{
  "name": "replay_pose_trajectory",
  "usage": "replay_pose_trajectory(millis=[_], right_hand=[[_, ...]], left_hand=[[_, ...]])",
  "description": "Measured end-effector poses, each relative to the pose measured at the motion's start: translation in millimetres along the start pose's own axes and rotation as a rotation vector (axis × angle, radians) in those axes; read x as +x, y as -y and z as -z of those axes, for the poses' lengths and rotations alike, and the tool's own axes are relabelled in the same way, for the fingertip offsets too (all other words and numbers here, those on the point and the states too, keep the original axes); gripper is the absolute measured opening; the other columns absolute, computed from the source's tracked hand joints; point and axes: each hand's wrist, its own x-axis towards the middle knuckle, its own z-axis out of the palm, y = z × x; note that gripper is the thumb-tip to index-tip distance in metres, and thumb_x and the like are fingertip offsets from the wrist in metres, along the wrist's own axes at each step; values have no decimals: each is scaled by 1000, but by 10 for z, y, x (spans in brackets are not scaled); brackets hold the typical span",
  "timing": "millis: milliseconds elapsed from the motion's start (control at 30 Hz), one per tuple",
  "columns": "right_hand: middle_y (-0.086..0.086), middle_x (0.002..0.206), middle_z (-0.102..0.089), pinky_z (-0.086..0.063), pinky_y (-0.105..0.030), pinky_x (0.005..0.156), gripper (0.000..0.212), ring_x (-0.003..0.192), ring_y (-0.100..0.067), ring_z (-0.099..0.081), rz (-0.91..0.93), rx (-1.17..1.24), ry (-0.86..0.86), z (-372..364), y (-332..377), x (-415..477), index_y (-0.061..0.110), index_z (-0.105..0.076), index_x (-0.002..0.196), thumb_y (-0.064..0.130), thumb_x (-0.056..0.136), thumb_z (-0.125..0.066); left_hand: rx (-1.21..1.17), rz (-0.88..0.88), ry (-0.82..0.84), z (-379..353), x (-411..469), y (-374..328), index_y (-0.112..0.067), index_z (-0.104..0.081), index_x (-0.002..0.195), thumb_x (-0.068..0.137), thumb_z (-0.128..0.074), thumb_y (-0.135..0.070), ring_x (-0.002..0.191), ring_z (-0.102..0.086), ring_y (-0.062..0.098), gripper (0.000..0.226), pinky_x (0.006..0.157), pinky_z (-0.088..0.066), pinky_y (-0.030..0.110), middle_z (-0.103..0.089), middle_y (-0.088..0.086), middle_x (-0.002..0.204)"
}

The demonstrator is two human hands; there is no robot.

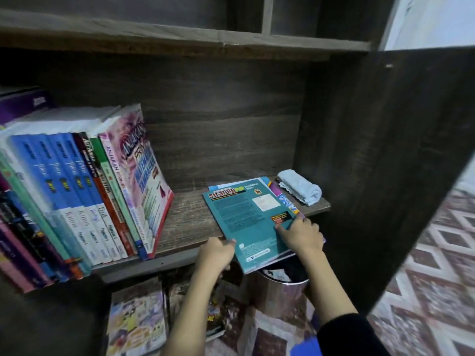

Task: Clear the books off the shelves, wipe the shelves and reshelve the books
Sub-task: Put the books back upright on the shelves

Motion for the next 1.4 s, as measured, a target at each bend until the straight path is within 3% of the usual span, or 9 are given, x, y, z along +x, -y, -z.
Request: replay_pose_trajectory(millis=[200, 400, 567, 700, 933, 1067, 1200, 1333, 1400], right_hand=[[-16, 138, -43, -34, -40, 103, 77, 128, -33, -37, -22, 31, -19, 45, 50, -12, 8, -39, 136, 55, 81, -66], [-9, 113, -67, -50, -39, 92, 59, 104, -25, -62, -81, 405, 160, 31, 49, 47, 11, -61, 107, 39, 62, -88], [-17, 84, -72, -59, -33, 53, 16, 59, -24, -68, -171, 1078, 487, 126, 145, -25, 2, -60, 95, -1, 82, -69], [-16, 92, -70, -60, -33, 57, 27, 67, -24, -69, -104, 1100, 548, 99, 245, -77, 3, -54, 113, -3, 88, -60], [-11, 86, -70, -59, -31, 57, 26, 64, -21, -68, 170, 1255, 366, 385, 488, -295, 12, -60, 98, -11, 86, -58], [-13, 106, -71, -58, -40, 82, 32, 93, -29, -69, 432, 1256, 192, 501, 705, -427, 12, -61, 110, -8, 86, -59], [0, 114, -67, -49, -37, 97, 46, 106, -18, -63, 589, 1190, -70, 371, 1037, -586, 13, -56, 127, -1, 84, -63], [-6, 114, -68, -47, -36, 89, 50, 101, -27, -62, 689, 1019, -262, 33, 1333, -807, 21, -48, 139, 14, 91, -60], [-17, 108, -69, -49, -43, 78, 51, 93, -38, -63, 755, 935, -334, -134, 1446, -920, 27, -43, 142, 22, 92, -54]], left_hand=[[-190, -5, 70, -90, 25, -3, -11, -56, 106, 96, -49, -26, 70, -60, 14, 20, 55, -54, 30, -63, 5, 97], [-168, -5, -67, 34, 177, 141, 1, -63, 110, 90, -45, -10, 104, -61, 31, 29, 86, -48, 33, -65, 16, 113], [-267, -21, -83, 212, 231, 231, -1, -64, 107, 89, -41, -8, 96, -64, 31, 29, 90, -52, 43, -68, 14, 105], [-285, -25, -152, 281, 235, 253, -1, -63, 107, 93, -39, -7, 97, -63, 33, 29, 90, -51, 44, -67, 15, 104], [-321, -100, -159, 479, 120, 128, -2, -58, 119, 97, -37, -4, 99, -54, 22, 30, 80, -36, 23, -61, 12, 117], [-104, -265, -380, 823, -55, -111, -10, -42, 141, 99, -39, -9, 117, -51, 20, 42, 97, -36, 28, -51, 7, 138], [-14, -631, -620, 1281, -248, -423, -15, -51, 133, 98, -42, -12, 95, -58, 8, 36, 97, -41, 26, -56, 4, 131], [52, -945, -873, 1793, -495, -719, -9, -58, 122, 96, -47, -18, 114, -51, 16, 30, 101, -31, 21, -60, 7, 122], [108, -987, -918, 1985, -574, -783, -11, -56, 124, 94, -46, -35, 118, -50, 20, 39, 111, -28, 39, -57, 7, 124]])
